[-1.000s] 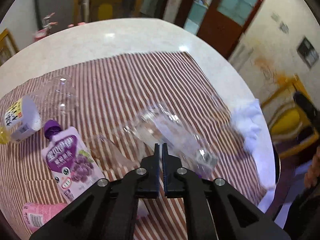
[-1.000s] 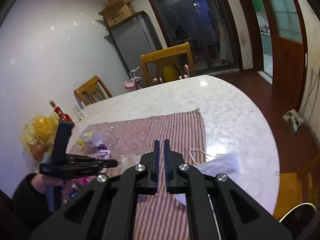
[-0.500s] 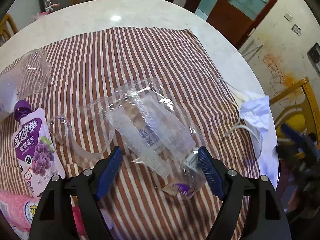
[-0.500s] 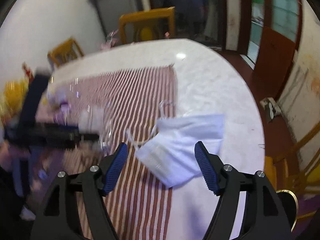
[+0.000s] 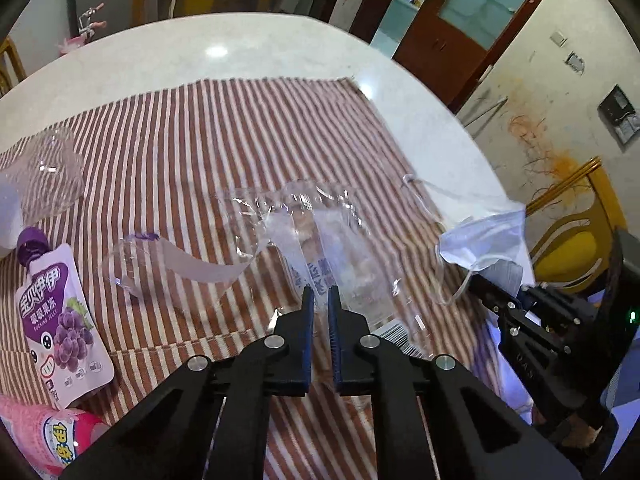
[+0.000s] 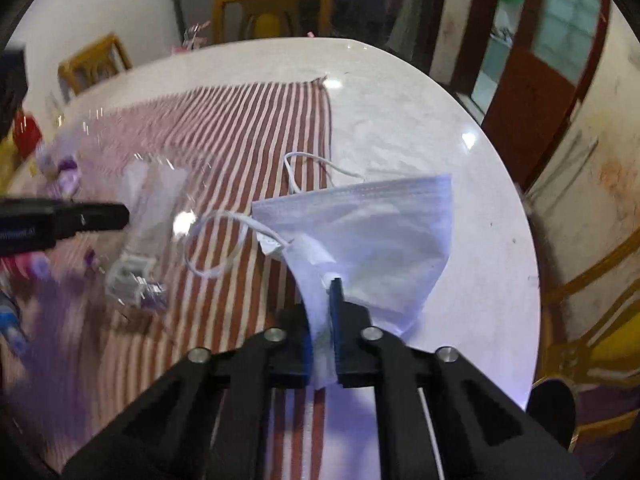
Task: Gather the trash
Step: 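Carry the mask and clear bag over to the black bin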
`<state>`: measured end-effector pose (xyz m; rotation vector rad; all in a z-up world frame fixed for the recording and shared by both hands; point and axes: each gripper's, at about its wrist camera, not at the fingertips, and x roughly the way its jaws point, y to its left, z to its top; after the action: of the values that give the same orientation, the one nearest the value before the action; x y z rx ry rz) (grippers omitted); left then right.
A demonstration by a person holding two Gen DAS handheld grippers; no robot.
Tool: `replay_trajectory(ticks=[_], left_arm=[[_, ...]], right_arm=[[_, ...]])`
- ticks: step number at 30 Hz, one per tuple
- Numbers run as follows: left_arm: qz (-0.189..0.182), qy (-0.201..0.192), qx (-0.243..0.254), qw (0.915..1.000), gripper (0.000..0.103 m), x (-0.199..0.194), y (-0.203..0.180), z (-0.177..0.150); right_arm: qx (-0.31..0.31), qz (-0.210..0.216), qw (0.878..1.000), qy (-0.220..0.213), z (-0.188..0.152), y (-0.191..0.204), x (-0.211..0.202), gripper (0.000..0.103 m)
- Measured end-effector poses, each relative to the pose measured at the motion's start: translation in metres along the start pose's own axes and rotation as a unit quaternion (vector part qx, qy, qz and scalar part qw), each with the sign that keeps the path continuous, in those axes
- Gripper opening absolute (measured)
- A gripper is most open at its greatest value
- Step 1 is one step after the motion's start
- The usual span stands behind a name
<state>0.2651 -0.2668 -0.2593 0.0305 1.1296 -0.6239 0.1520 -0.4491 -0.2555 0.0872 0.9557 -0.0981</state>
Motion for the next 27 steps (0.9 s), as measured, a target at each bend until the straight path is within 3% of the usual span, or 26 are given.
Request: replay_trajectory(ticks=[6, 10, 14, 16, 22, 27], left_arm=[[-0.004, -0.013, 0.000, 0.9999, 0.004, -0.012, 0.007, 0.004], [-0.006, -0.004, -0.010, 0.9999, 0.004, -0.009, 0.011, 0.002], [-0.023, -0.007, -0.018, 0.9996, 0.003, -0.007, 0.007, 0.001], [-0.026, -0.016, -0.015, 0.9994, 0.001, -0.009, 0.004, 0.001], [-0.035, -0.039, -0.002, 0.9986, 0.000, -0.032, -0.003, 0.001], [-0.027, -0.044, 0.007, 0.9987, 0.000, -0.050, -0.004, -0.005]], right_arm=[[0.081, 0.071, 0.993, -0.048, 0.002, -0.028, -0.041, 0.003], [0.117, 0.090, 0.986, -0.080, 0.004, -0.050, -0.072, 0.003], [0.171, 0.065, 0.976, -0.121, -0.007, -0.091, -0.113, 0.003], [0.196, 0.033, 0.972, -0.129, -0.016, -0.116, -0.128, 0.004], [0.268, -0.042, 0.956, -0.110, -0.069, -0.177, -0.147, 0.004], [0.291, -0.062, 0.949, -0.100, -0.087, -0.185, -0.140, 0.004]])
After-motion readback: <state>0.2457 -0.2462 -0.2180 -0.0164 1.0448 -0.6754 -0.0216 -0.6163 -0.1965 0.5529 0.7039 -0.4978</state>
